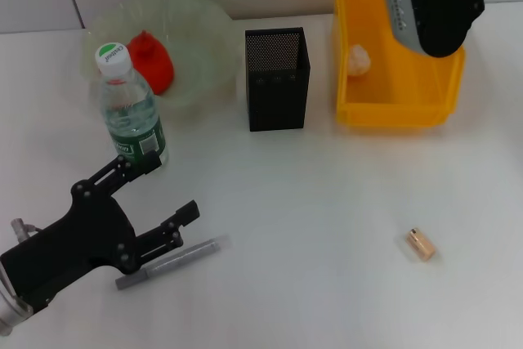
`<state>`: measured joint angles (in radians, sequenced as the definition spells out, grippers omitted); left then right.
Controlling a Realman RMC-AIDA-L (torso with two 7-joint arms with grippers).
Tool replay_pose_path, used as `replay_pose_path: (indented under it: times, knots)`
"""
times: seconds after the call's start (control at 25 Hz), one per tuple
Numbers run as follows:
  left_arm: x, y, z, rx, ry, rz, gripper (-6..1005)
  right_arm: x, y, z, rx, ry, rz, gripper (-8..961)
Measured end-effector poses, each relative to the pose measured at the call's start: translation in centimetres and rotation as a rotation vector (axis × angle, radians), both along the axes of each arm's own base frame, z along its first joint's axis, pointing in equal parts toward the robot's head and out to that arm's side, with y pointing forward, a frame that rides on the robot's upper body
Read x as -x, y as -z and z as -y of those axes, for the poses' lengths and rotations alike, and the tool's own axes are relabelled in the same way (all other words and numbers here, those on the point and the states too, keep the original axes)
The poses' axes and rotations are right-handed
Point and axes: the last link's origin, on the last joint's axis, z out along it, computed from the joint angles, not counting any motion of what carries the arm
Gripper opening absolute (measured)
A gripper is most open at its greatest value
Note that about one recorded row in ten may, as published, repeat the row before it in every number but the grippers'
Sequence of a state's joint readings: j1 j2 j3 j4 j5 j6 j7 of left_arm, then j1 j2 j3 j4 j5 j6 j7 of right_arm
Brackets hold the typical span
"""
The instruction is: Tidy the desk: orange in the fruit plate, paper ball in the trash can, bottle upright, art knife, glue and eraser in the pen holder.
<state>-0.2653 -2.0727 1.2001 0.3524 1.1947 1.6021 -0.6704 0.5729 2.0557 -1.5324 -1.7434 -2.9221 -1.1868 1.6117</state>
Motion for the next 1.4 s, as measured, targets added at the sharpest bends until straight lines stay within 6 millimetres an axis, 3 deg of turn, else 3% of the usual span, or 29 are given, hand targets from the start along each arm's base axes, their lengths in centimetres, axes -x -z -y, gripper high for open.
replay_pose_path:
  times: [0.36,0.8,1.4]
  knots:
    - [-0.1,0.1,0.2,0.010,0.016,-0.003,815,0.5,2.5,-0.4,0.094,-0.077,0.140,198]
    - [0.2,0.4,0.8,0.008,0.020,-0.018,814,1.4,3.7,-0.7,0.141,-0.135,0.225,203]
    - [0.3,0.7,1.1,0.001,0.015,-0.016,815,0.8,6.3,-1.7,0.214,-0.161,0.315,210]
